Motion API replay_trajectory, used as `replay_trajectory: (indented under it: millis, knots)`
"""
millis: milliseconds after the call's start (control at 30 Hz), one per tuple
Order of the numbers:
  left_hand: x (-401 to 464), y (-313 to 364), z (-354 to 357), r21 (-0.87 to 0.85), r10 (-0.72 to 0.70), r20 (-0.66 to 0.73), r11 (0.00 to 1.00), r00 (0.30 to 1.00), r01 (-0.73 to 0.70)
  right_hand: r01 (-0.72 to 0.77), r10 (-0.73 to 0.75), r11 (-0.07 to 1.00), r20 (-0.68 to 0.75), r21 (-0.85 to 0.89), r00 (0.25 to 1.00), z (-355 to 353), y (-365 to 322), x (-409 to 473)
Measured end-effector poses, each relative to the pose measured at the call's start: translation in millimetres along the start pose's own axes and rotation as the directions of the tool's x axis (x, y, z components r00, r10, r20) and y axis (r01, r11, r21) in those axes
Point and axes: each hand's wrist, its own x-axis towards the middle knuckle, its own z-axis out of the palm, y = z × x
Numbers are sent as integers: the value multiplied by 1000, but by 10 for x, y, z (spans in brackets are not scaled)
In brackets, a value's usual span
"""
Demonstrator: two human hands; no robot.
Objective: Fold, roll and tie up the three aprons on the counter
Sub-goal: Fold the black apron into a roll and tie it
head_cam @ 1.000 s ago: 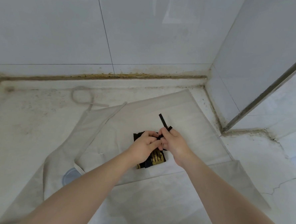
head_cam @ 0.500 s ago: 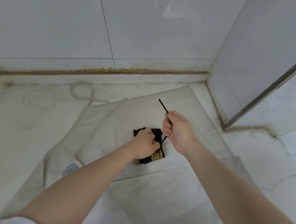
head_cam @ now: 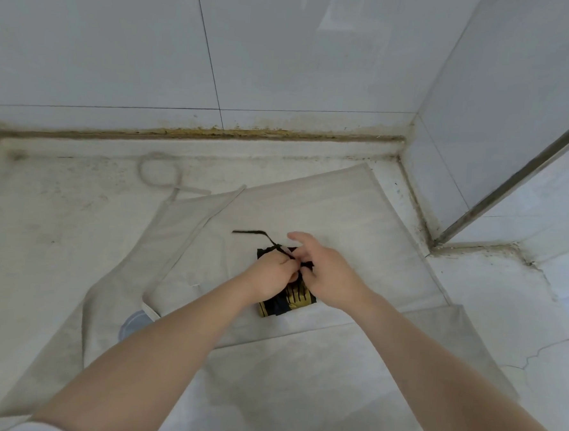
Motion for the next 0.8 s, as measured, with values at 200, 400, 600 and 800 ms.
replay_trajectory:
  millis: [200,400,600,800]
  knots:
    - [-18,-58,-60,-37,-99,-47,995,994,97,147,-130,937,75,-316,989,64,63,60]
    - [-81,-22,-126,21,-96,56,995,994,95,162,-218,850,-55,-502,974,134,58,85]
    - [-63,-108,-74,201,62,-24,978,998,-56,-563,520,791,222,241,825,-20,-130,98]
    - [-128,-152,54,276,285,-192,934,939,-227,-683,586,293,439,669,681,-84,37,-13]
